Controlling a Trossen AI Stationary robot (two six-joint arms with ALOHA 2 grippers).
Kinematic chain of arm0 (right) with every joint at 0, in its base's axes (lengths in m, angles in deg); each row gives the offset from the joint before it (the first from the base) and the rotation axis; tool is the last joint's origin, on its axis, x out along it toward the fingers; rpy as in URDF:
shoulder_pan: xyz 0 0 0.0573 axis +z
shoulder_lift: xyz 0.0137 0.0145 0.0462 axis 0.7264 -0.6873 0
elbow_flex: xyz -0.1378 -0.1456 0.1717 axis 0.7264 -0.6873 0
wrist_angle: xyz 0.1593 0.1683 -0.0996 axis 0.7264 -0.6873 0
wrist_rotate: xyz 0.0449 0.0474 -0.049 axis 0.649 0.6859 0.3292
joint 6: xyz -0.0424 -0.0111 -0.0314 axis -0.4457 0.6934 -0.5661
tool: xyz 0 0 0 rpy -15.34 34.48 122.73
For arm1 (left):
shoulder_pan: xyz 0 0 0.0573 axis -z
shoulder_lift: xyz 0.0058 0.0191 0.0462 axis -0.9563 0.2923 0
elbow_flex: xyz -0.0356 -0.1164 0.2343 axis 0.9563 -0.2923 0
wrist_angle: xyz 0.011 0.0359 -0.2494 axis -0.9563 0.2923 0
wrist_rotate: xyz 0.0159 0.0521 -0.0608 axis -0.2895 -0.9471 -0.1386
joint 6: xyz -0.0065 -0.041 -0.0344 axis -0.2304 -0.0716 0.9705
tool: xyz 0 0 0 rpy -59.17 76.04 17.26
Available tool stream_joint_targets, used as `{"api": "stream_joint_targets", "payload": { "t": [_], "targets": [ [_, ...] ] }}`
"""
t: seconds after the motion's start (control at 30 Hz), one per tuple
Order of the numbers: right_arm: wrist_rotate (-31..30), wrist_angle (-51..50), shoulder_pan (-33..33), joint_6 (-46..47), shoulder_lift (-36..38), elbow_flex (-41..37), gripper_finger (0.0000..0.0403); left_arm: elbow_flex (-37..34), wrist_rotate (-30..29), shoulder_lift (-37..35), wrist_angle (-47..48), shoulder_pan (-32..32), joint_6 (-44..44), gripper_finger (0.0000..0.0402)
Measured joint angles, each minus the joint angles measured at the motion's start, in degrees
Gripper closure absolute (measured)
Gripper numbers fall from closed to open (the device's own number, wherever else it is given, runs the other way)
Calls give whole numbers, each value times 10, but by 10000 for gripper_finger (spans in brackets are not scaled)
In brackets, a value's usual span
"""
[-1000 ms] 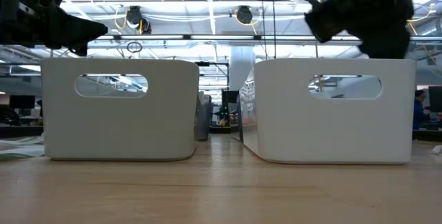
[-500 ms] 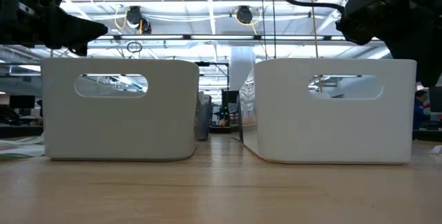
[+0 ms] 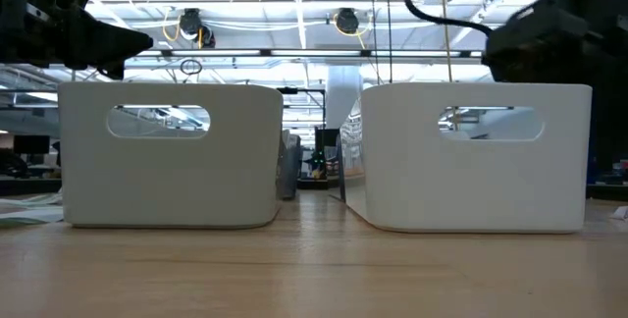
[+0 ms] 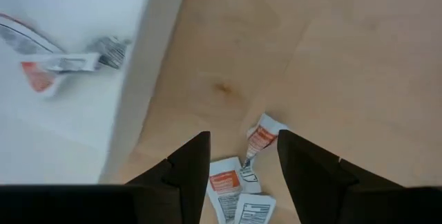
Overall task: Pick & Place First Aid Supplies
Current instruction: Put the orange pad into the white bin
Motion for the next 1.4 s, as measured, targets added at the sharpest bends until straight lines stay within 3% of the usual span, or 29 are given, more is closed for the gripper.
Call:
{"api": "stream_joint_targets", "payload": {
  "t": [0.8,0.93,1.17,1.4],
  "targets": [
    [32,122,50,78,-9,-82,244,0,0,0,0,0,0,355],
    [46,142,50,76,-9,-94,281,0,0,0,0,0,0,355],
    [57,150,50,59,-9,-99,387,0,0,0,0,0,0,355],
    [47,92,45,26,-3,-74,396,0,0,0,0,0,0,355]
  ]
}}
